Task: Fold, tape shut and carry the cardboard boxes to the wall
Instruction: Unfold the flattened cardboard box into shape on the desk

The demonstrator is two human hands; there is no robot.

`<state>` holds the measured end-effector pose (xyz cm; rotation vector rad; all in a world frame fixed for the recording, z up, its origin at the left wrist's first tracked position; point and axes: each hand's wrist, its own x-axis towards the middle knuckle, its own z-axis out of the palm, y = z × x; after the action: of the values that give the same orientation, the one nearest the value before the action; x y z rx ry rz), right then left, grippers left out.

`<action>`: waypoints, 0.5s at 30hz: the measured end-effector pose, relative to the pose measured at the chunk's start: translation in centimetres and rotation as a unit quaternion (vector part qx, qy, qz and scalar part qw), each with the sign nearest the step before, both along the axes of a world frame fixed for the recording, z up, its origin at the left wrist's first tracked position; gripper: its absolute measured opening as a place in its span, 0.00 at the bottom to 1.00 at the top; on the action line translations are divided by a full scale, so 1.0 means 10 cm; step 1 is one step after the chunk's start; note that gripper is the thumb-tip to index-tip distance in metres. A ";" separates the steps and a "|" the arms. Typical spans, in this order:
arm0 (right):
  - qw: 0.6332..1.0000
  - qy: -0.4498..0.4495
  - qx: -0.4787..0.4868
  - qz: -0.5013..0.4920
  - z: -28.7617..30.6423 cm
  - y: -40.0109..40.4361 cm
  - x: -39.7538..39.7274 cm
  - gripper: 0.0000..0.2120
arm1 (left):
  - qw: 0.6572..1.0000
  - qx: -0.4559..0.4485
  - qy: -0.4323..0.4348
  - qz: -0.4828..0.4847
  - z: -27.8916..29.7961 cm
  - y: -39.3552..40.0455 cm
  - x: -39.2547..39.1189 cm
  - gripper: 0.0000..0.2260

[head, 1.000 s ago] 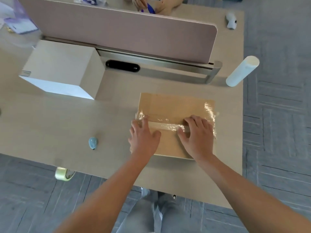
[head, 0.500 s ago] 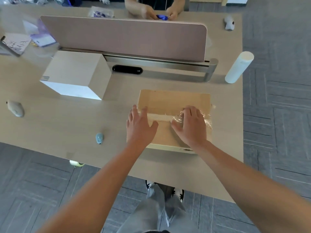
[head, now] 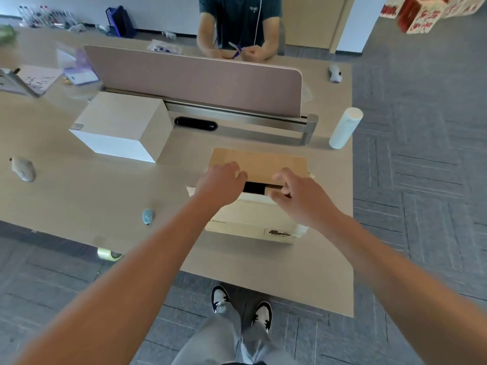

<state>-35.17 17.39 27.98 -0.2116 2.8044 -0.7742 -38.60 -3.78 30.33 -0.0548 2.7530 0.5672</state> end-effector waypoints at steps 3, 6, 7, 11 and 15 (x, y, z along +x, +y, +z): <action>0.999 -0.041 0.020 -0.004 0.00 0.11 0.04 0.17 | 0.999 -0.015 -0.029 0.027 -0.04 -0.04 0.17 0.20; 0.996 -0.076 0.052 -0.001 -0.12 0.15 0.02 0.21 | 0.996 -0.016 -0.067 0.047 -0.16 -0.10 0.44 0.20; 0.995 -0.080 0.061 -0.002 -0.19 0.12 0.01 0.22 | 0.995 -0.010 -0.089 0.049 -0.25 -0.12 0.53 0.20; 0.992 -0.070 0.102 0.005 -0.49 -0.02 -0.02 0.23 | 0.987 0.014 -0.157 0.036 -0.64 -0.20 0.87 0.20; 0.987 -0.059 0.151 0.000 -0.78 -0.15 -0.05 0.24 | 0.994 -0.005 -0.106 0.009 -0.75 -0.17 0.94 0.22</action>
<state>-35.64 15.94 20.21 -0.1078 2.7606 -0.3397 -29.21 -5.48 22.80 -0.1351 2.5511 0.5191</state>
